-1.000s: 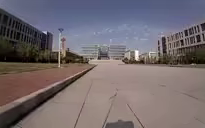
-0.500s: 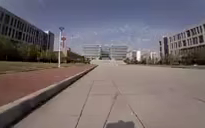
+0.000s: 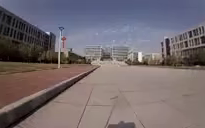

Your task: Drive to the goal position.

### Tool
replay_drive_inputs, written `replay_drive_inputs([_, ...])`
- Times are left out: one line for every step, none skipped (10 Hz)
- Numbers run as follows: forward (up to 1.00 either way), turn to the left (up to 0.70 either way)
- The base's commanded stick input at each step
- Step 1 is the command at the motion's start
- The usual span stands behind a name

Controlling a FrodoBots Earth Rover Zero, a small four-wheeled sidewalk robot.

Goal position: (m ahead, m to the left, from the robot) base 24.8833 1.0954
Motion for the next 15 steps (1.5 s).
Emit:
replay_drive_inputs([0.7,0.01])
replay_drive_inputs([0.7,0.01])
replay_drive_inputs([0.7,0.01])
replay_drive_inputs([0.7,0.01])
replay_drive_inputs([0.7,0.01])
replay_drive_inputs([0.7,0.01])
replay_drive_inputs([0.7,0.01])
replay_drive_inputs([0.7,0.01])
replay_drive_inputs([0.7,0.01])
replay_drive_inputs([0.7,0.01])
replay_drive_inputs([0.7,0.01])
replay_drive_inputs([0.7,0.01])
replay_drive_inputs([0.7,0.01])
replay_drive_inputs([0.7,0.01])
replay_drive_inputs([0.7,0.01])
